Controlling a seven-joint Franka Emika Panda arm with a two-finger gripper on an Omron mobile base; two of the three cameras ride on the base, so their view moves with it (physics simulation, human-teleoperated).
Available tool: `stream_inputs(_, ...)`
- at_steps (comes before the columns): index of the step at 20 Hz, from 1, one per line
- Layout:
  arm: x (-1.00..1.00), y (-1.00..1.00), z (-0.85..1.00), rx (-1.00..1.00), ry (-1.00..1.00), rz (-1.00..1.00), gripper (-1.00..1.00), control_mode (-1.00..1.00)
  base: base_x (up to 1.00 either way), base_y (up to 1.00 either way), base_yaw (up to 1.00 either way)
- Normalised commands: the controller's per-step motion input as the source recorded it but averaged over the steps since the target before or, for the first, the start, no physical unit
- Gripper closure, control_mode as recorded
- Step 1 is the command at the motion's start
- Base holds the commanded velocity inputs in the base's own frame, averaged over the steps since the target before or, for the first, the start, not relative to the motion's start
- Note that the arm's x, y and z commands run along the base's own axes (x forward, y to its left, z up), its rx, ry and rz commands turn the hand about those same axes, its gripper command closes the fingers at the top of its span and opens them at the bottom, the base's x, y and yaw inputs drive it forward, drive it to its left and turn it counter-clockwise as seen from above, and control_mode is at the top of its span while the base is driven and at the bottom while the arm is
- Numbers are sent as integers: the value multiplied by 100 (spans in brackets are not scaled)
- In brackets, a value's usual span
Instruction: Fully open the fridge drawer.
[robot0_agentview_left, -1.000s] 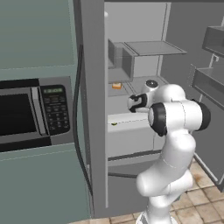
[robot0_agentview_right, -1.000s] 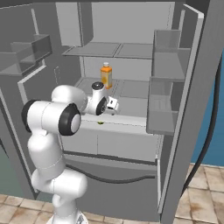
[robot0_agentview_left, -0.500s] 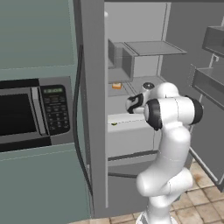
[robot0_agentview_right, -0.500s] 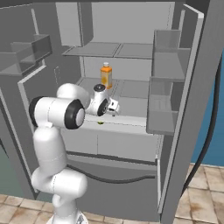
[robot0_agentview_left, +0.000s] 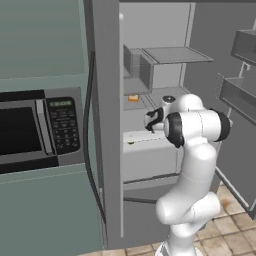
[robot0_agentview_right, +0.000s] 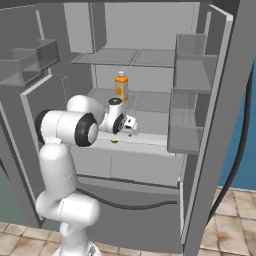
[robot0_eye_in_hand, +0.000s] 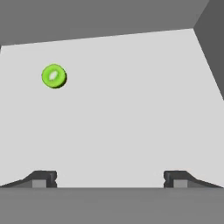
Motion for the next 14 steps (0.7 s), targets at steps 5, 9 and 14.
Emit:
stream_inputs(5,-91,-30,-36,0,11,0,-100,-100,0,0,0)
stream_inputs(9,-100,-35,-38,0,11,0,-100,-100,0,0,0)
stream_inputs(14,-100,-32,-42,0,12,0,-100,-100,0,0,0)
